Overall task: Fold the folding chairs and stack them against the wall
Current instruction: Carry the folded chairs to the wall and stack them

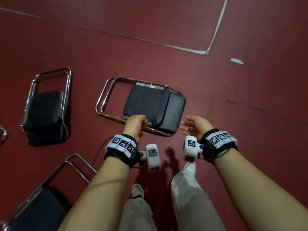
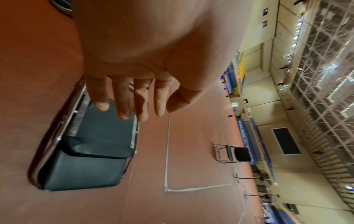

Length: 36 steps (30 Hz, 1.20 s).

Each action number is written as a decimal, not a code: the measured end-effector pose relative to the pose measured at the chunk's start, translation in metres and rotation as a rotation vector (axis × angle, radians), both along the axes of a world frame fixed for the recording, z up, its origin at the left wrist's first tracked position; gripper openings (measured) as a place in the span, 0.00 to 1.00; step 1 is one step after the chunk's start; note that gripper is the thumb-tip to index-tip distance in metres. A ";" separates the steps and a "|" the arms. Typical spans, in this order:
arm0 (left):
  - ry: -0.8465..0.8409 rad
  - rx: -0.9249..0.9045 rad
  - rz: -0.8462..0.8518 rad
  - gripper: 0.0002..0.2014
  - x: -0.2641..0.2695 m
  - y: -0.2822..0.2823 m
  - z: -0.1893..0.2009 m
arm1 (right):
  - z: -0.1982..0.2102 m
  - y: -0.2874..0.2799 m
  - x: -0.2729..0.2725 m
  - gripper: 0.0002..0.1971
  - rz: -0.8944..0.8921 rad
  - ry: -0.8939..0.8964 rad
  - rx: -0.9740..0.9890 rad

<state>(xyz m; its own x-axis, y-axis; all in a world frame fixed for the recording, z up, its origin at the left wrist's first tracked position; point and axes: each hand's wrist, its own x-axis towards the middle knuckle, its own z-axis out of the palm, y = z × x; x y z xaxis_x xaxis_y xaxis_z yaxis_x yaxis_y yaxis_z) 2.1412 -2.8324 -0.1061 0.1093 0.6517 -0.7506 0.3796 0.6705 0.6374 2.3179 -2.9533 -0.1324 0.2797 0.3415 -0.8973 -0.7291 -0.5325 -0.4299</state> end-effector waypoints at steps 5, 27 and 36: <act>0.067 -0.088 -0.031 0.07 0.012 0.008 -0.123 | -0.118 0.013 0.007 0.08 0.014 0.029 -0.075; 0.187 -0.109 -0.272 0.10 -0.035 0.014 -0.617 | -0.590 0.024 -0.065 0.07 -0.077 -0.022 0.037; 0.068 -0.260 -0.348 0.05 0.002 0.017 -0.664 | -0.618 -0.018 -0.074 0.08 -0.196 0.006 0.027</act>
